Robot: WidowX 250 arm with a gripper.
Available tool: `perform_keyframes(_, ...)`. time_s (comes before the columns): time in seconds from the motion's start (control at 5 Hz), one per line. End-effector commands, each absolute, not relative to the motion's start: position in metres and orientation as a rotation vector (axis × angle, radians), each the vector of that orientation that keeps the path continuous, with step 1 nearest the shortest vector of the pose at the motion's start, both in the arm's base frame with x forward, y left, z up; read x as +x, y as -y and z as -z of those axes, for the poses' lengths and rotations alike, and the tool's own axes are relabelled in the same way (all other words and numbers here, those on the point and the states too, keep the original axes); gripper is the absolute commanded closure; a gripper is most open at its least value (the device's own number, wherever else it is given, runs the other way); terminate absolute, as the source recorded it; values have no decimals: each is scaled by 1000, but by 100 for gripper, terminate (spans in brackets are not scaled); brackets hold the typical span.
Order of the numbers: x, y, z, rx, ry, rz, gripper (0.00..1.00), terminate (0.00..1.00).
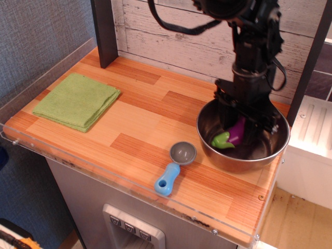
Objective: Put eggplant on towel
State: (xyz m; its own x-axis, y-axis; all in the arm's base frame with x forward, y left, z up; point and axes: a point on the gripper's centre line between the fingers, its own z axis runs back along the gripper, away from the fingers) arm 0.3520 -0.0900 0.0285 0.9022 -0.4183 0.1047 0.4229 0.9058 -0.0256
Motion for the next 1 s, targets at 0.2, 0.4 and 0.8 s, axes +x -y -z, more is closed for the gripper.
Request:
perform_keyframes(0.2,355,13,-158,-227,295,345,100,0)
perform_keyframes(0.4,341,-33,-168,-171,261,239,100,0)
perform_keyframes(0.8,304,-120,-134,157,122,33,100,0)
